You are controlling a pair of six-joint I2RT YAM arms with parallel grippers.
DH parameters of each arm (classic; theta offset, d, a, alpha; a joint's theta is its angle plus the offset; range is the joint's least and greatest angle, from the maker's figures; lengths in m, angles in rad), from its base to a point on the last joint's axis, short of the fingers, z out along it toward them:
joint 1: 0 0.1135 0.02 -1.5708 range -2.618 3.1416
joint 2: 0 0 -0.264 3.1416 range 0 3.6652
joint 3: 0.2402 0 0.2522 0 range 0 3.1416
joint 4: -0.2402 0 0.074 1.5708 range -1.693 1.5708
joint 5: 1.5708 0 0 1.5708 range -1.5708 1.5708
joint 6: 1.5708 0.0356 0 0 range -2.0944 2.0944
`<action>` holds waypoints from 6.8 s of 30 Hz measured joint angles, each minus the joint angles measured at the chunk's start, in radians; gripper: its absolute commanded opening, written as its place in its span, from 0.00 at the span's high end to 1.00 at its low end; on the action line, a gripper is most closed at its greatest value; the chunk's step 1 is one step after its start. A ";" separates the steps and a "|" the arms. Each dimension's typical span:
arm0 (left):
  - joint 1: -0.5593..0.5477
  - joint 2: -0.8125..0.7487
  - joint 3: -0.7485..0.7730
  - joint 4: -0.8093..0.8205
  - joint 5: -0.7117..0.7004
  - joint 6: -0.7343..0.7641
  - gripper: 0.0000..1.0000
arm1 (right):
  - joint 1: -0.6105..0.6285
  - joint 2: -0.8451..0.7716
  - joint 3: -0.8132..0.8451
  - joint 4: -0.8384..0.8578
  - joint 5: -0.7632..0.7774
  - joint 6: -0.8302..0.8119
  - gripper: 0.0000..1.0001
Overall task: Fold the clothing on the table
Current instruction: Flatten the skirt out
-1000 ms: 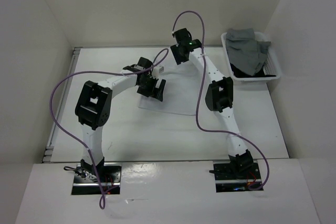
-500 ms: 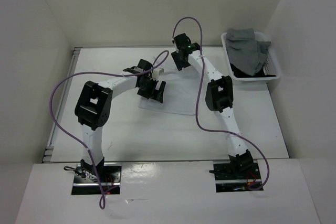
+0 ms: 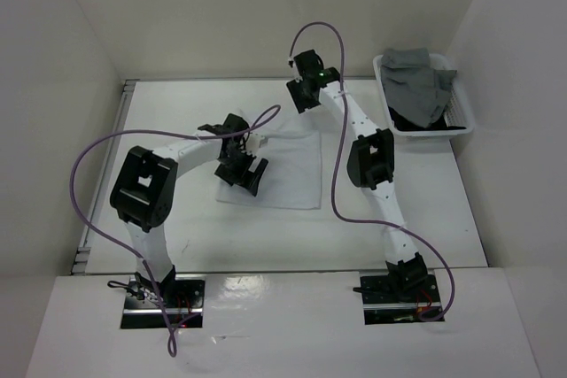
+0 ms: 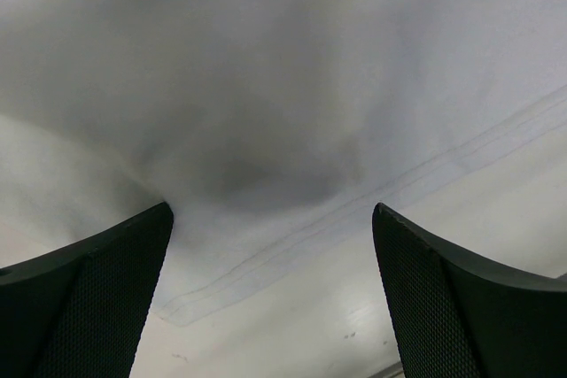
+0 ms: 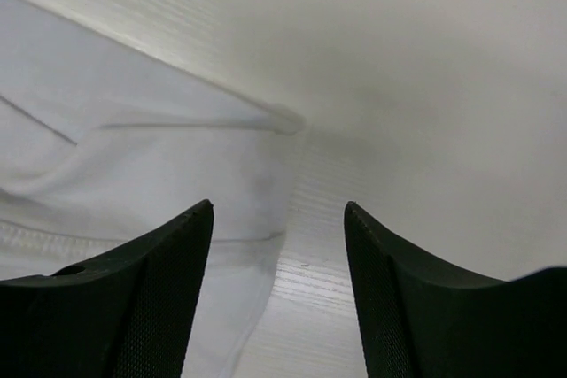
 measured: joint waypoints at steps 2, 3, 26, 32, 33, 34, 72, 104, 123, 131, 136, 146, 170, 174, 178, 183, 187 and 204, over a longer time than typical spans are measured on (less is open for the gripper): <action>0.000 -0.017 -0.021 -0.022 -0.002 0.015 0.00 | 0.000 0.001 0.034 -0.001 -0.022 0.000 0.36; 0.000 -0.022 -0.028 -0.029 -0.003 0.021 0.00 | 0.001 0.002 0.050 -0.002 -0.033 0.000 0.36; 0.000 -0.036 -0.045 -0.036 0.000 0.053 0.00 | 0.124 0.196 0.251 -0.109 -0.421 -0.087 0.37; 0.000 -0.042 -0.054 -0.034 0.001 0.068 0.00 | 0.109 0.209 0.274 -0.118 -0.417 -0.087 0.37; 0.000 -0.042 -0.054 -0.034 0.002 0.069 0.00 | 0.106 0.209 0.278 -0.118 -0.416 -0.087 0.37; 0.000 -0.042 -0.054 -0.034 0.002 0.070 0.00 | 0.105 0.209 0.279 -0.118 -0.416 -0.088 0.37; 0.002 -0.029 -0.039 -0.048 0.017 0.075 0.03 | 0.079 0.210 0.311 -0.095 -0.283 -0.011 0.46; 0.003 -0.010 -0.015 -0.072 0.019 0.075 0.03 | 0.111 0.250 0.312 -0.089 -0.262 0.024 0.48; 0.006 -0.003 -0.007 -0.077 0.023 0.074 0.03 | 0.160 0.257 0.314 -0.089 -0.264 0.018 1.00; 0.006 -0.003 -0.007 -0.077 0.024 0.075 0.04 | 0.161 0.259 0.318 -0.088 -0.238 0.019 1.00; 0.006 -0.002 -0.007 -0.077 0.024 0.076 0.04 | 0.160 0.259 0.328 -0.079 -0.196 0.023 1.00; 0.006 -0.002 -0.007 -0.077 0.024 0.076 0.04 | 0.130 0.259 0.352 -0.020 -0.055 0.057 1.00; 0.007 -0.003 -0.006 -0.074 0.045 0.098 0.04 | 0.010 0.241 0.337 -0.003 0.103 0.082 0.19; 0.021 -0.003 0.013 -0.096 0.056 0.098 0.04 | 0.008 0.205 0.286 -0.018 0.067 0.079 0.19; 0.080 -0.003 0.119 -0.123 0.084 0.098 0.04 | 0.003 0.159 0.212 -0.023 0.048 0.078 0.20; 0.224 0.008 0.300 -0.106 0.151 0.079 0.04 | -0.002 0.076 0.065 -0.018 0.038 0.077 0.20; 0.309 0.066 0.377 -0.080 0.201 0.053 0.04 | -0.004 -0.023 -0.106 0.013 0.038 0.072 0.21; 0.294 0.326 0.560 0.055 0.089 -0.037 0.19 | -0.004 -0.161 -0.392 0.122 0.080 0.022 0.21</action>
